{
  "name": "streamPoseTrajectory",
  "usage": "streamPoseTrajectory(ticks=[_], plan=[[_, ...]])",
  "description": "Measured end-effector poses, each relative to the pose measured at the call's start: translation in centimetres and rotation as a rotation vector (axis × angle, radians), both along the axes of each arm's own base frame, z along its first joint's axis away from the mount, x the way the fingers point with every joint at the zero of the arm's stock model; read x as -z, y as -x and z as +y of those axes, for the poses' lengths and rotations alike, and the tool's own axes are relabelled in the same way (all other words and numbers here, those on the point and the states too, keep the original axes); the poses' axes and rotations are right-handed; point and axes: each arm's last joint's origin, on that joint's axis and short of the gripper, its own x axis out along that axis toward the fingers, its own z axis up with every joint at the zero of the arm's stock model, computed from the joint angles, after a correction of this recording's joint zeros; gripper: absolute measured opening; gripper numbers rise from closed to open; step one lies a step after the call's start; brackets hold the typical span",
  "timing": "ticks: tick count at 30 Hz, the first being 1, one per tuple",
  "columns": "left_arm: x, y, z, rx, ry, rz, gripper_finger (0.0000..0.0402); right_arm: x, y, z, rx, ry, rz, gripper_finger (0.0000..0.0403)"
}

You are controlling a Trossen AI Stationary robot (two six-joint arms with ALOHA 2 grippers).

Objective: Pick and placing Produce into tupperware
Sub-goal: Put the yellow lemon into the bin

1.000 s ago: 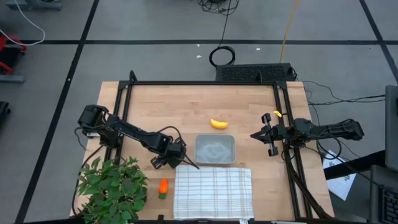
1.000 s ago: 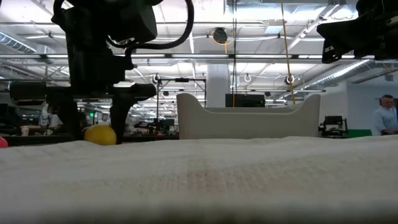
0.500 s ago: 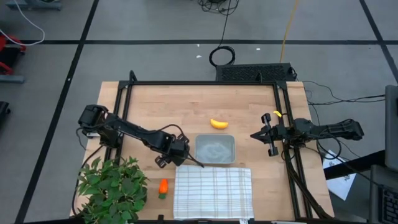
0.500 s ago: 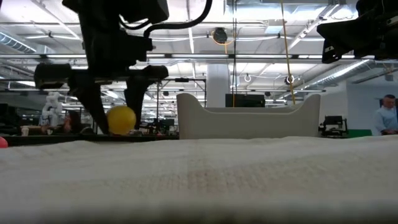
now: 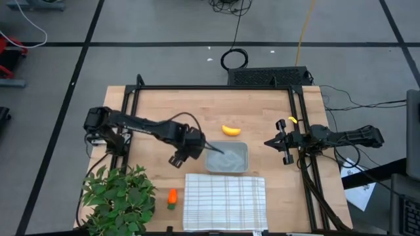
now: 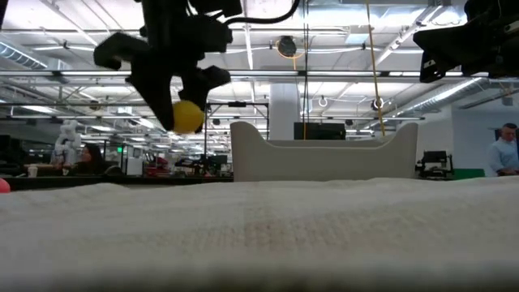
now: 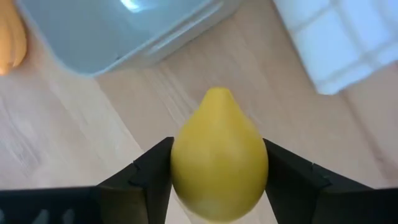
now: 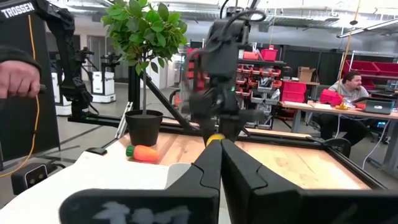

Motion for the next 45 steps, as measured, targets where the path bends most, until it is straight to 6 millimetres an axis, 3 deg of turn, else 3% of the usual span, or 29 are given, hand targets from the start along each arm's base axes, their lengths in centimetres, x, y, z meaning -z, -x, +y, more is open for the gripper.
streamPoseTrajectory(ticks=[7,13,16,22,45], plan=[[-2.9,1.2,2.5,-0.077,0.043,-0.07,0.0198,0.1,0.0,0.0,-0.003,0.001,0.01,0.0],[-5.3,2.5,4.2,-0.224,0.126,-0.161,0.0205,0.2,-0.1,0.0,-0.003,0.002,0.023,0.0],[-5.9,2.1,4.7,-0.345,0.174,-0.236,0.021,0.2,-0.1,0.0,-0.003,0.002,0.022,0.0],[-5.8,0.7,5.3,-0.512,0.345,-0.303,0.0212,0.2,-0.1,0.0,-0.003,0.002,0.022,0.0],[-2.4,-4.9,3.5,-0.488,0.404,-0.467,0.0214,0.4,-0.3,0.0,-0.003,0.004,0.046,0.0]])
